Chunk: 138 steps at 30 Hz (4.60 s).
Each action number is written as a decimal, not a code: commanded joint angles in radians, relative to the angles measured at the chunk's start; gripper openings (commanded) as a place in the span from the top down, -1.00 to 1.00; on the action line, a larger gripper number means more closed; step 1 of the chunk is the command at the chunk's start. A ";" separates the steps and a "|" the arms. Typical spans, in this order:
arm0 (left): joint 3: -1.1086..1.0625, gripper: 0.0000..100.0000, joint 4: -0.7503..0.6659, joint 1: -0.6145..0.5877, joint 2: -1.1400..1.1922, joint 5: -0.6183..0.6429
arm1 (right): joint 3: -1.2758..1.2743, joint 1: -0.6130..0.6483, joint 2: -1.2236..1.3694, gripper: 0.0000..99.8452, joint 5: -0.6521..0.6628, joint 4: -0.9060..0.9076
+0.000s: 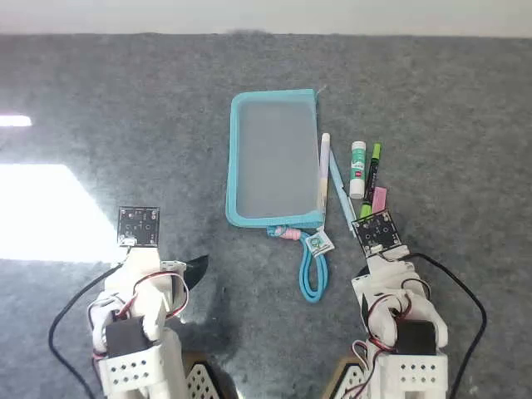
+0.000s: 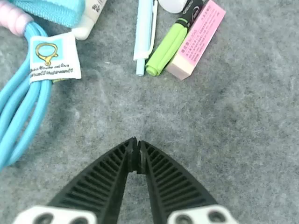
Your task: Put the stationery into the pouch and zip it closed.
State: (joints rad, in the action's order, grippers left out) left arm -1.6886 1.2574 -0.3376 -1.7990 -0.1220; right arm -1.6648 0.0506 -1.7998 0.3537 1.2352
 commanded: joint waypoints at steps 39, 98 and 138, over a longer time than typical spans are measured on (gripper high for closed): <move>0.007 0.23 0.005 0.000 -0.021 0.009 | -0.017 -0.094 -0.015 0.98 0.021 -0.047; 0.005 0.23 -0.092 0.140 -0.021 0.006 | 0.641 0.358 1.572 0.51 0.152 -0.901; 0.091 0.23 -0.137 0.130 -0.021 -0.155 | 0.835 0.348 1.023 0.99 -0.006 -0.460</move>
State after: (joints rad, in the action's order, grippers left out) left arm -1.6809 1.0978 -0.1903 -1.7990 -0.2447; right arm -0.9160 0.3636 -0.6797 0.3690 0.6874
